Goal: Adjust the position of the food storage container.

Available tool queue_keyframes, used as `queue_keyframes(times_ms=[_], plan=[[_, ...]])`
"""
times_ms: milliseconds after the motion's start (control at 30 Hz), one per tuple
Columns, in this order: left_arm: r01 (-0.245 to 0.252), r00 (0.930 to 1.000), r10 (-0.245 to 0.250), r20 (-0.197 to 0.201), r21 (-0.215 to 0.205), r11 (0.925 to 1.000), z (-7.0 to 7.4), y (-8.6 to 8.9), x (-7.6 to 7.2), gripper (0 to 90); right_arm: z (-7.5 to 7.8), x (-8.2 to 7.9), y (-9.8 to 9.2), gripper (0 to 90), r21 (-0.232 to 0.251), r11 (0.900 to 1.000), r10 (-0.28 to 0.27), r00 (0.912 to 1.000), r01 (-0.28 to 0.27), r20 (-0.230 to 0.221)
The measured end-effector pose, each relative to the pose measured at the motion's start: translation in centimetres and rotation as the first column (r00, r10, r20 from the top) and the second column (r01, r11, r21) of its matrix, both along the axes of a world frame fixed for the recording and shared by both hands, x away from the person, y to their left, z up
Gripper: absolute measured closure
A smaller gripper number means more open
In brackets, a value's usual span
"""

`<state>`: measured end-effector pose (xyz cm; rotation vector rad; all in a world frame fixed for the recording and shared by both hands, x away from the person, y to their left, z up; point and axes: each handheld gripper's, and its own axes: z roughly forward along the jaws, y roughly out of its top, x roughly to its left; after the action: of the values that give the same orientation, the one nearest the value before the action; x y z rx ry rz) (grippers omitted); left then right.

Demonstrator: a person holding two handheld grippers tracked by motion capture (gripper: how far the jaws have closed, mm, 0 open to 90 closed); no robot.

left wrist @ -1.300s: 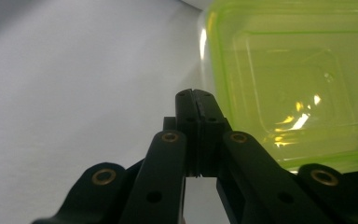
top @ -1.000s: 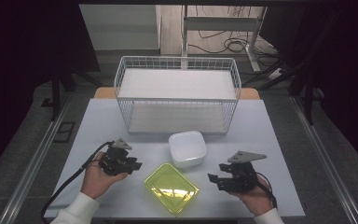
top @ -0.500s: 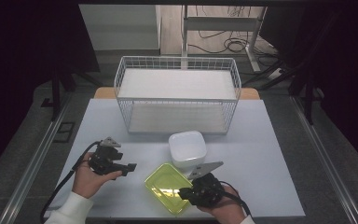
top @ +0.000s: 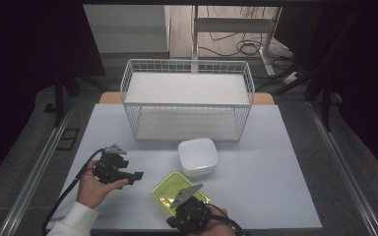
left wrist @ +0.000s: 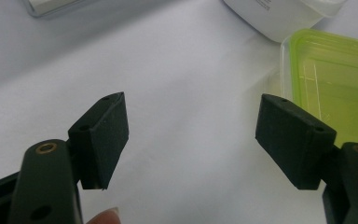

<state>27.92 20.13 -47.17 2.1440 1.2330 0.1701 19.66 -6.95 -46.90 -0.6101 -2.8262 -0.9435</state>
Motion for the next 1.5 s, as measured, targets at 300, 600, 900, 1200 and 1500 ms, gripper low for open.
queue_keyframes(times_ms=[300, 600, 900, 1200, 1500], plan=[[0.009, 0.9999, -0.009, -0.010, 0.013, 0.9999, -0.2, -0.1, 0.1, 23.7, -1.3, -0.7, 0.9, 89.0, -0.113, 0.994, -0.004, 0.9996, 0.007, 0.029], [0.021, 0.9996, -0.021, -0.018, 0.019, 0.9996, -0.4, -0.2, 0.2, 23.2, -1.4, -0.7, -0.5, 89.0, -0.141, 0.990, -0.020, 0.9985, 0.027, 0.051], [0.026, 0.9993, -0.025, -0.026, 0.022, 0.9994, -0.5, -0.3, 0.2, 22.7, -0.8, -0.2, -3.5, 89.0, -0.139, 0.989, -0.033, 0.9975, 0.042, 0.062], [0.030, 0.9990, -0.029, -0.035, 0.024, 0.9993, -0.7, -0.5, 0.2, 22.6, -0.5, 0.4, -5.3, 89.0, -0.141, 0.988, -0.049, 0.9965, 0.058, 0.068], [0.034, 0.9988, -0.033, -0.036, 0.025, 0.9991, -0.8, -0.6, 0.2, 22.6, -0.3, 1.0, -6.9, 89.0, -0.139, 0.987, -0.070, 0.9945, 0.081, 0.078]])
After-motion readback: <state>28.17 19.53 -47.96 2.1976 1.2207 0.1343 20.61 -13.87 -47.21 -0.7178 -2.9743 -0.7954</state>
